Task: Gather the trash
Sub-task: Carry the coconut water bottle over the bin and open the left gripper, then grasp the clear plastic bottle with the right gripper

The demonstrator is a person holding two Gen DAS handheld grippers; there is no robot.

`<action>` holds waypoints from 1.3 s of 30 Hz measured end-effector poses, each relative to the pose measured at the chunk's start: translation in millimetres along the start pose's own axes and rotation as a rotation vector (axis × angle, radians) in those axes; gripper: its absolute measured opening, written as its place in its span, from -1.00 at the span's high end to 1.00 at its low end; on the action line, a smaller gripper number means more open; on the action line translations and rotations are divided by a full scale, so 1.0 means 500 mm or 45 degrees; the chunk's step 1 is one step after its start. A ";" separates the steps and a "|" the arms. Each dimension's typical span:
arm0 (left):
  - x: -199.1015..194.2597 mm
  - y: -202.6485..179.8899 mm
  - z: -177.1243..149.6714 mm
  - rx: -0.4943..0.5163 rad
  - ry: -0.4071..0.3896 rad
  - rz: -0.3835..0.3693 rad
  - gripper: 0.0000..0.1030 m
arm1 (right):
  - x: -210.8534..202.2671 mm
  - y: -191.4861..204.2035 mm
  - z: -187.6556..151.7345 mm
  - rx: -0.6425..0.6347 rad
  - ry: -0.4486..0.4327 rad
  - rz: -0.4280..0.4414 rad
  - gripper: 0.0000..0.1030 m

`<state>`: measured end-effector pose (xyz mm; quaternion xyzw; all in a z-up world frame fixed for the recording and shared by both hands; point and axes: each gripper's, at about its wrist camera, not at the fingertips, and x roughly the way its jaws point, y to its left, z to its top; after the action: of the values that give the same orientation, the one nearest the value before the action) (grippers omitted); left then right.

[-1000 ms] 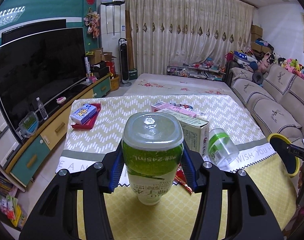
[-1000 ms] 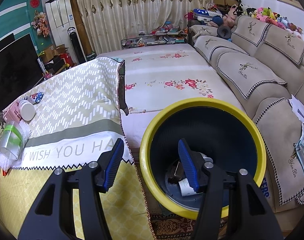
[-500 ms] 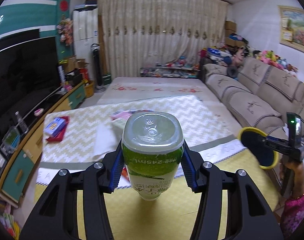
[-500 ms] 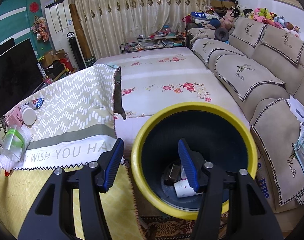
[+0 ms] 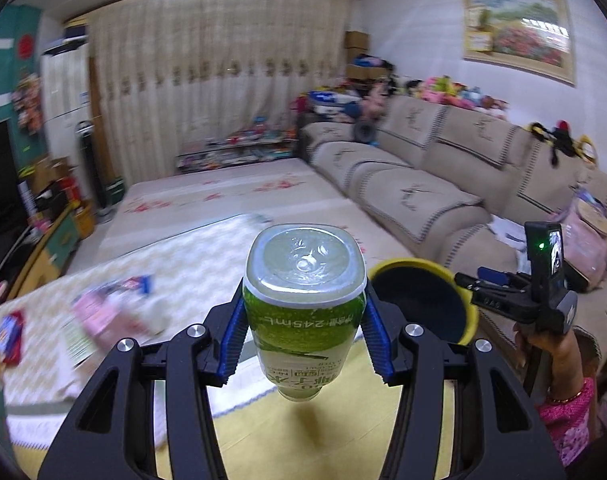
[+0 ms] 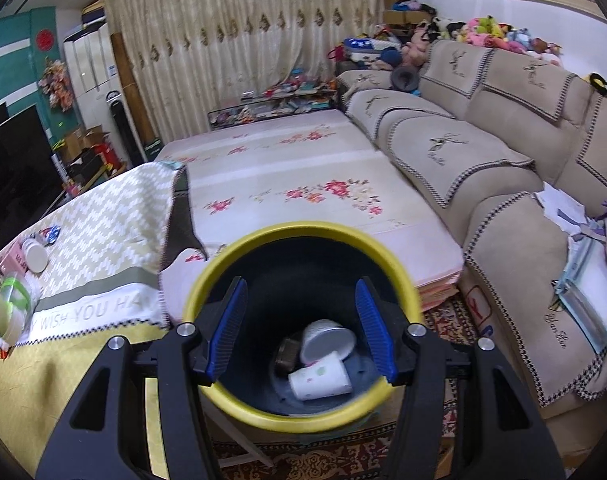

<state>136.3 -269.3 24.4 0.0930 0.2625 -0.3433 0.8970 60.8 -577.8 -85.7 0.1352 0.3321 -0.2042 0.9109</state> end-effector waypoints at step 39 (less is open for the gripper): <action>0.031 0.046 -0.117 -0.102 0.056 0.251 -0.90 | 0.018 0.077 -0.039 -0.064 0.080 0.190 -0.13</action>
<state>137.7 -240.6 -33.7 0.0900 0.2853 -0.2405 0.9234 74.2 -538.9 -102.0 0.1429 0.3545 -0.1232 0.9158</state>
